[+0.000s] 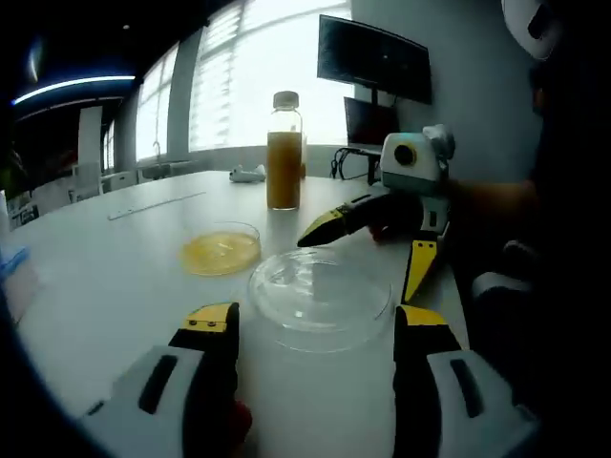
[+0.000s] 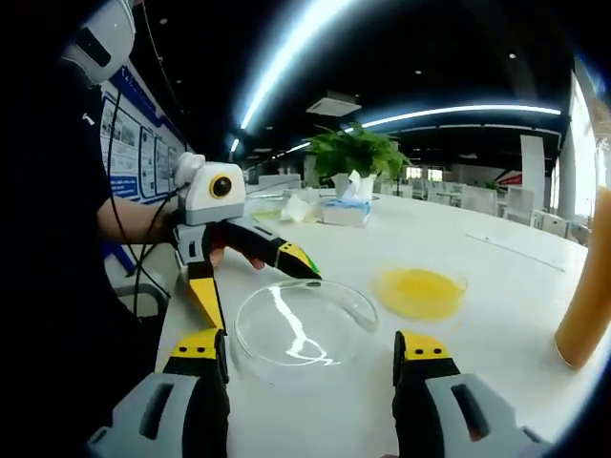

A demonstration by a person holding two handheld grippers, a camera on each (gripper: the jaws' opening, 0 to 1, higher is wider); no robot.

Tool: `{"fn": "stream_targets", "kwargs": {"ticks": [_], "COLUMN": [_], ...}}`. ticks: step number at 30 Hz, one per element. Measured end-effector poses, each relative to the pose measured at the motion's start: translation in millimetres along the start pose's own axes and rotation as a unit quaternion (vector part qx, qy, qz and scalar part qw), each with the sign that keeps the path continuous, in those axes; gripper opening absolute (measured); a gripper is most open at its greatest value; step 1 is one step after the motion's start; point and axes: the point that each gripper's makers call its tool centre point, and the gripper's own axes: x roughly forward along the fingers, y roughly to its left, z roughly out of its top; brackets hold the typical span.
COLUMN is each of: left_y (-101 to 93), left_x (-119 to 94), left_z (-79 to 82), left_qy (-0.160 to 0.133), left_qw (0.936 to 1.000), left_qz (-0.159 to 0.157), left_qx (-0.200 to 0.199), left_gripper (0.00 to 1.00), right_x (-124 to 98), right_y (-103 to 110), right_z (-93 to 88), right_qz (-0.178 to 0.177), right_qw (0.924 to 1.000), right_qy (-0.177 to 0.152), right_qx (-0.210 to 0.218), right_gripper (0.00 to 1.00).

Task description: Open the Petri dish lid, place the lid on the table, pour the liquid culture medium into the Petri dish, pick up the Petri dish lid from the table, and close the Petri dish

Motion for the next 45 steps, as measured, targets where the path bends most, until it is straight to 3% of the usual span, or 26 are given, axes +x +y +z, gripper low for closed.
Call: {"fn": "stream_targets", "kwargs": {"ticks": [16,28,45], "left_y": [-1.8,-1.7,-2.4], "left_x": [3.8,3.1,2.8], "left_z": [-3.6,-3.8,-3.9], "left_qy": [0.009,0.006,0.006], "left_qw": [0.9999,0.9999,0.9999], "left_qz": [-0.011,-0.013,-0.016], "left_qx": [0.005,0.004,0.000], "left_gripper": [0.51,0.51,0.52], "right_x": [1.5,0.2,1.8], "right_y": [4.1,2.2,4.6], "right_z": [-6.8,-4.0,-4.6], "right_qz": [0.013,0.015,0.012], "right_qw": [0.9998,0.9997,0.9999], "right_qy": [0.017,0.008,0.009], "right_qx": [-0.005,0.016,0.000], "right_gripper": [0.58,0.54,0.53]}}
